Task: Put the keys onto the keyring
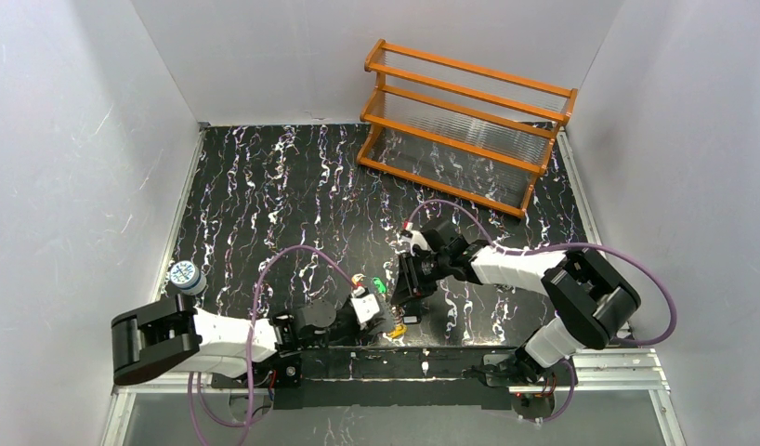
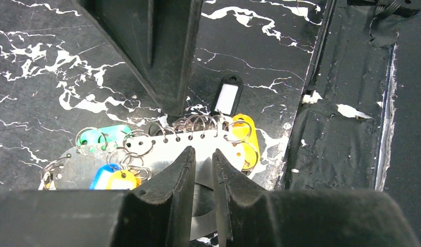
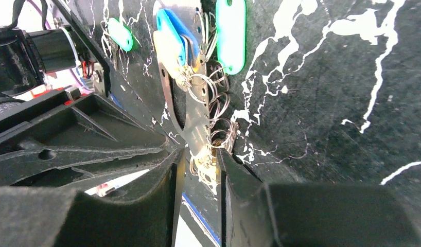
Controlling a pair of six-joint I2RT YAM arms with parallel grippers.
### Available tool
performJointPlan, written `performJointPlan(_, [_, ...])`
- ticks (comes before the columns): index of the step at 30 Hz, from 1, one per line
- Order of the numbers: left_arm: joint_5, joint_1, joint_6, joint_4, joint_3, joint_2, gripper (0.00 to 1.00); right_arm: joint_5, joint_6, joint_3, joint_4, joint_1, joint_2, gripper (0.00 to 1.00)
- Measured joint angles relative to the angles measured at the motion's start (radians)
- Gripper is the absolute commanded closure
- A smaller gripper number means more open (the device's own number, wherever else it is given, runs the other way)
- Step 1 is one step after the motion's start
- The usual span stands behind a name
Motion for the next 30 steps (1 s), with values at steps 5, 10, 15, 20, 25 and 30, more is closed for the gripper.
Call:
performJointPlan(5, [-0.091, -0.074, -0.026, 0.029, 0.002, 0.06, 0.78, 0.016, -0.014, 0.0, -0.02, -0.021, -0.018, 0.66])
performJointPlan(10, [-0.155, -0.129, -0.017, 0.033, 0.018, 0.136, 0.75, 0.001, -0.013, -0.001, -0.023, -0.036, -0.011, 0.7])
performJointPlan(15, [-0.205, -0.151, 0.0, 0.057, 0.043, 0.183, 0.74, -0.037, -0.008, -0.008, -0.002, -0.037, 0.029, 0.79])
performJointPlan(20, [-0.24, -0.162, 0.015, 0.077, 0.05, 0.198, 0.76, -0.072, 0.002, -0.018, 0.021, -0.037, 0.071, 0.82])
performJointPlan(25, [-0.253, -0.165, 0.031, 0.08, 0.058, 0.207, 0.77, -0.09, 0.002, -0.025, 0.032, -0.037, 0.082, 0.84])
performJointPlan(30, [-0.254, -0.17, 0.041, 0.081, 0.085, 0.239, 0.77, -0.097, 0.003, -0.026, 0.039, -0.037, 0.082, 0.88])
